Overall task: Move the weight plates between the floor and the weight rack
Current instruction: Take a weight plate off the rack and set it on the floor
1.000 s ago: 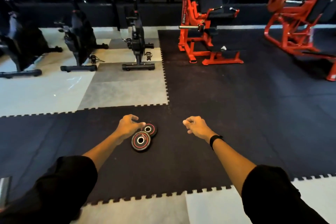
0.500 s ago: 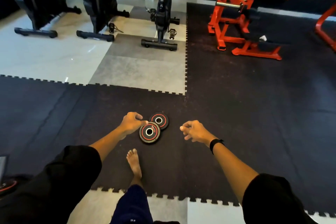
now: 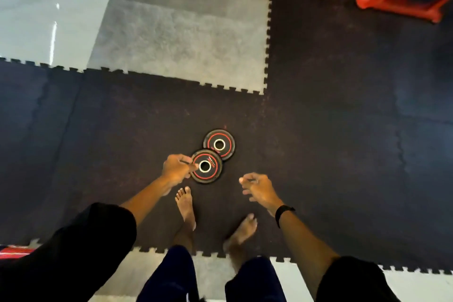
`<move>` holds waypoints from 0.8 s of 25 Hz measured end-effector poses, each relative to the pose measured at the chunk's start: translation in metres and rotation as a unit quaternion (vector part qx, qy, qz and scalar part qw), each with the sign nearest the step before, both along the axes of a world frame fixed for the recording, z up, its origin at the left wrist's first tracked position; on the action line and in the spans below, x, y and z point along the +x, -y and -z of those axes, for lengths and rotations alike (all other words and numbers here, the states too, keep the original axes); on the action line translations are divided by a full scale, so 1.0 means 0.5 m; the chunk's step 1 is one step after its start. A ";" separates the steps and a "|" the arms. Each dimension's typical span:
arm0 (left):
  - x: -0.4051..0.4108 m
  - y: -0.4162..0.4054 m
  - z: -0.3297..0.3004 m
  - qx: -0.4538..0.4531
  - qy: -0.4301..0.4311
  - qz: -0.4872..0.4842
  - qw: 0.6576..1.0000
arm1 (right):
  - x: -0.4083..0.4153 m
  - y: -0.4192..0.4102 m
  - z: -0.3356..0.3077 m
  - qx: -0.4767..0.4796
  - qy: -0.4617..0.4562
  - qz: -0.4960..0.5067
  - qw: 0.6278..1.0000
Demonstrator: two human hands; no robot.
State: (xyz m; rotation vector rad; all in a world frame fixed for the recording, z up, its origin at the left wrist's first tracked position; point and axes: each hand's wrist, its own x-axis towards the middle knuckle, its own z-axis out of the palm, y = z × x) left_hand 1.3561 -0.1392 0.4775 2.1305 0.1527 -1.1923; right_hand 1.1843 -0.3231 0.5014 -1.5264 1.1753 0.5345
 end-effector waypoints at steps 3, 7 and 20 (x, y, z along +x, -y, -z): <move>0.045 0.053 0.233 0.033 -0.013 0.024 0.999 | 0.047 0.033 0.246 0.040 -0.042 0.050 0.997; 0.091 0.095 0.613 0.081 0.028 0.045 0.995 | 0.094 0.054 0.648 0.058 -0.068 0.041 0.995; 0.175 0.075 1.101 0.048 -0.127 0.060 0.989 | 0.138 0.041 1.193 0.167 -0.063 0.085 0.980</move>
